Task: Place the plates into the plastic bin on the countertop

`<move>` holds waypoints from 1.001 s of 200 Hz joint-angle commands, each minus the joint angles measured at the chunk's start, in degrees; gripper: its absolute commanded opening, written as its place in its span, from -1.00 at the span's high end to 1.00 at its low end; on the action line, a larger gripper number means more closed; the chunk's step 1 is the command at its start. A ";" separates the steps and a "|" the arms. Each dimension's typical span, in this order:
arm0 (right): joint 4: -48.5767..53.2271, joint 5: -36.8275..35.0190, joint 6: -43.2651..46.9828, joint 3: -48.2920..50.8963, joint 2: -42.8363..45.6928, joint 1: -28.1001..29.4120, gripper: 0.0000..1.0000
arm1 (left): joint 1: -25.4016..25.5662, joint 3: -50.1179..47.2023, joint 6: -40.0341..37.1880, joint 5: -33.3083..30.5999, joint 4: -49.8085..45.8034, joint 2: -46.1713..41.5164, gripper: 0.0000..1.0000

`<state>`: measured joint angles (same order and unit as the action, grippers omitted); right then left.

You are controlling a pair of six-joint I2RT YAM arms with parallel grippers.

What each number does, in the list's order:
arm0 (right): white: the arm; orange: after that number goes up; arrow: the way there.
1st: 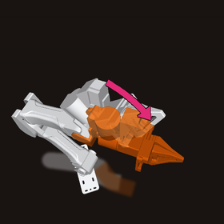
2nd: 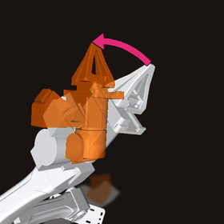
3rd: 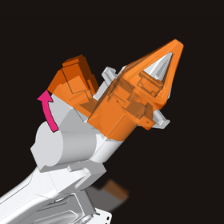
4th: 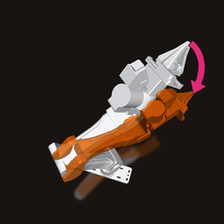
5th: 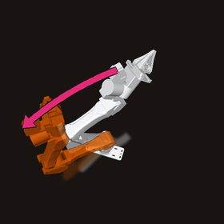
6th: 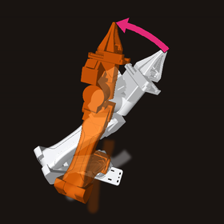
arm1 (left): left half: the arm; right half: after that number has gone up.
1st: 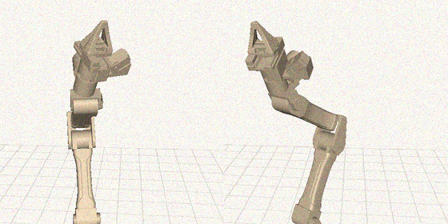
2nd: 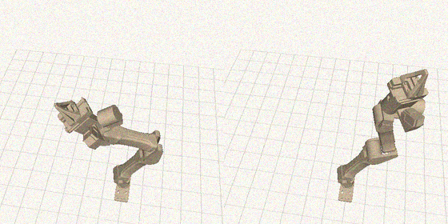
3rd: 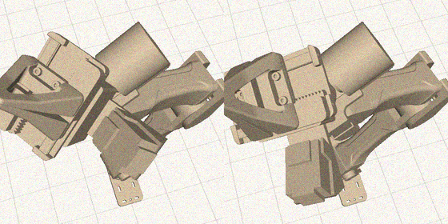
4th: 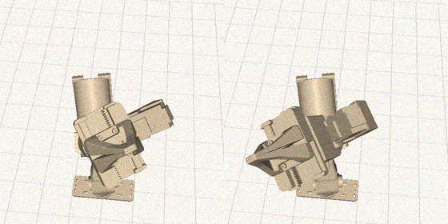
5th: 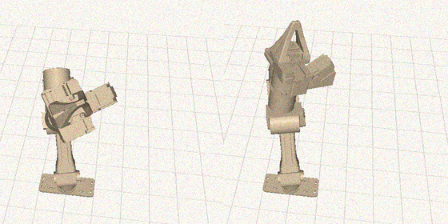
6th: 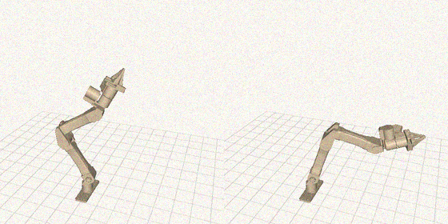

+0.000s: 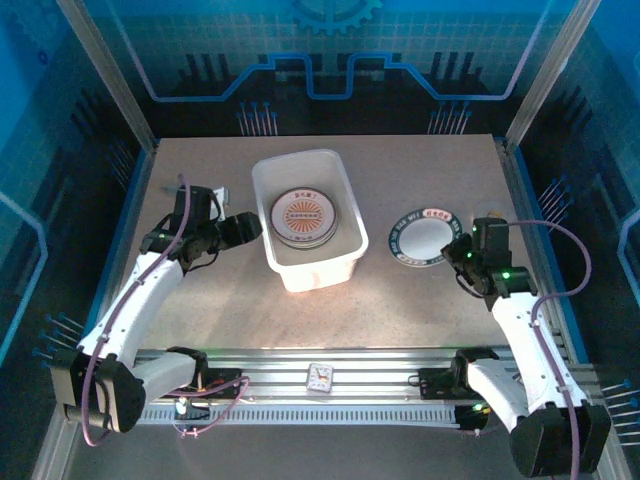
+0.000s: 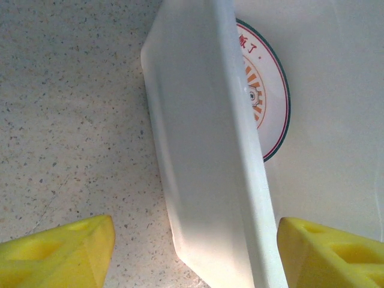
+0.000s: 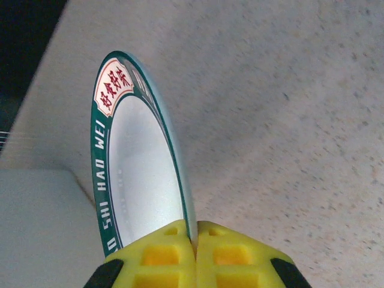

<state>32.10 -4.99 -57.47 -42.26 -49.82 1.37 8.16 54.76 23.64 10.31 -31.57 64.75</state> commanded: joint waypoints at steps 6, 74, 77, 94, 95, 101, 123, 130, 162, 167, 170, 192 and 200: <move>-3.22 -2.38 -2.13 -6.56 1.09 1.75 1.00 | 0.19 2.46 -0.81 0.76 0.11 0.34 -0.46; -11.98 -8.74 0.24 -20.63 -8.16 15.08 1.00 | -0.19 3.84 -1.58 2.08 1.05 3.35 -0.46; -12.64 -8.92 0.72 -21.19 -8.80 15.93 1.00 | -0.25 3.92 -1.64 2.12 1.07 3.41 -0.46; -15.02 -10.06 2.13 -24.47 -12.83 20.09 1.00 | -0.51 4.29 -2.06 2.10 0.99 3.54 -0.46; -15.16 -10.05 2.20 -24.68 -13.01 20.26 1.00 | -0.56 4.34 -2.08 2.05 0.95 3.54 -0.46; -15.98 -10.14 2.48 -25.79 -14.55 21.57 1.00 | -0.65 4.47 -2.11 1.82 0.77 3.50 -0.46; -17.47 -10.45 3.52 -29.84 -19.98 25.82 1.00 | -1.24 4.62 -2.33 1.52 0.77 2.56 -0.46; -17.99 -10.65 3.88 -30.77 -21.65 27.26 1.00 | -1.46 4.48 -2.33 1.44 0.80 2.09 -0.46; -20.05 -10.96 3.85 -33.32 -28.60 31.80 1.00 | -3.51 3.80 -1.90 0.72 0.25 0.09 -0.46; -20.48 -10.82 3.63 -33.48 -29.59 32.24 1.00 | -3.99 3.58 -1.79 0.89 0.20 -0.21 -0.46; -20.71 -10.78 3.56 -33.58 -30.14 32.60 1.00 | -4.21 3.47 -1.78 0.99 0.27 -0.43 -0.46; -20.68 -11.46 2.33 -34.52 -33.97 34.64 1.00 | -5.80 3.00 -1.70 1.44 0.00 -1.72 -0.46; -20.77 -12.15 1.70 -34.56 -35.06 35.47 1.00 | -6.27 2.94 -1.70 1.39 -0.14 -2.20 -0.46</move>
<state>15.25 -14.66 -54.46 -74.13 -82.39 34.63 3.36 57.69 22.50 10.92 -31.16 64.82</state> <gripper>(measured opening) 0.061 0.732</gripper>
